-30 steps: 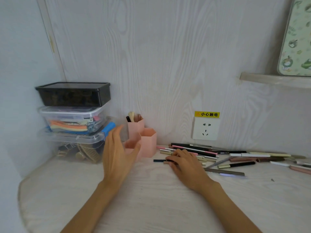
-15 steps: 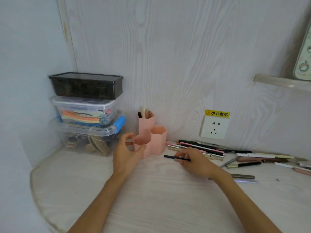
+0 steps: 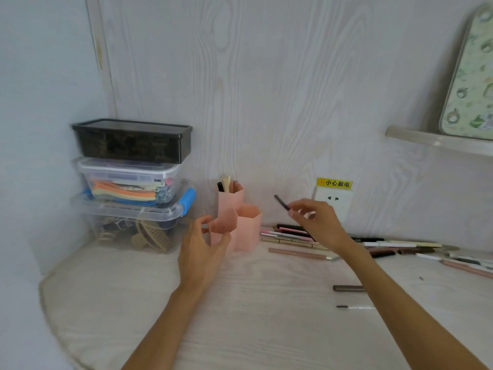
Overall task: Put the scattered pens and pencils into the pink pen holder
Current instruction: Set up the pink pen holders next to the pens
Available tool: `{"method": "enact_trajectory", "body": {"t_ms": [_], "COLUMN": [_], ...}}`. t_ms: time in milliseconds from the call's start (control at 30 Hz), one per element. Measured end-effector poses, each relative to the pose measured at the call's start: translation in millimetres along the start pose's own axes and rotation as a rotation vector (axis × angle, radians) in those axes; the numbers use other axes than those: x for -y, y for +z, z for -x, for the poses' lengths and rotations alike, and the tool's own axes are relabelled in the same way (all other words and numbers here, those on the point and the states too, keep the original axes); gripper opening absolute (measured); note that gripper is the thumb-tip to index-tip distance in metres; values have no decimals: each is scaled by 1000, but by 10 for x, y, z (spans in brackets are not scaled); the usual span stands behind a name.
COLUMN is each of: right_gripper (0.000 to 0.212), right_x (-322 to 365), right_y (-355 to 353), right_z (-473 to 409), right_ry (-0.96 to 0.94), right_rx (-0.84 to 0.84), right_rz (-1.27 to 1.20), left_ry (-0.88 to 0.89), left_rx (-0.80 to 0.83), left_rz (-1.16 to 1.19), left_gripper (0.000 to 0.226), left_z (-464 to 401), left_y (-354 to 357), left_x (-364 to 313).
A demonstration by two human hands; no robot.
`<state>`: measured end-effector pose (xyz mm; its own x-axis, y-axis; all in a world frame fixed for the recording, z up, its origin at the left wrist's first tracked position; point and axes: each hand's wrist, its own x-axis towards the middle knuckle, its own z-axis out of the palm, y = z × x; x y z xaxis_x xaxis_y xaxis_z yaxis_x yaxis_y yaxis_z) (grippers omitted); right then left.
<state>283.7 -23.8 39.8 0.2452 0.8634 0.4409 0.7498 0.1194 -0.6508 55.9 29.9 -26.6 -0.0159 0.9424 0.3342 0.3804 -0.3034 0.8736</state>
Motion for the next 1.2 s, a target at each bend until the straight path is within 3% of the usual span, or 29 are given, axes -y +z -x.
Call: {"method": "enact_trajectory", "body": {"t_ms": [100,167,267,567,767,933,1033,1100,1200], "right_gripper": [9,10,10,19,19,13,14,14,15], "right_x": [288,531,799,698,451,96,-132,-277,-456], "right_y": [-18,29,231,754,251,-390,-684,-793,-866], "right_z": [-99,-200,-352,-582,-331,94,413,608,882], "right_ry": [-41,-53,-95,-71,-80,25,78,116,138], "right_rx": [-356,-418,-414,-60,52,180,221,239,239], "right_rz": [-368,-592,-593,50,13,43,22,16,38], "left_ry": [4,3,11,83,293,501,611,651,633], "left_rx": [2,7,7,-65,-128,-100,62,316,724], "left_rz": [13,17,21,-59,-189,-242,-173,-163,-241], "left_gripper": [56,57,57,65,70,45,21,12,28], "left_z": [-5,-4,-3,16,81,161,408,642,1011], "left_y": [6,12,8,0,-12,6,109,223,438], "left_x": [18,23,28,-8,-61,-194,-448,-635,-858]}}
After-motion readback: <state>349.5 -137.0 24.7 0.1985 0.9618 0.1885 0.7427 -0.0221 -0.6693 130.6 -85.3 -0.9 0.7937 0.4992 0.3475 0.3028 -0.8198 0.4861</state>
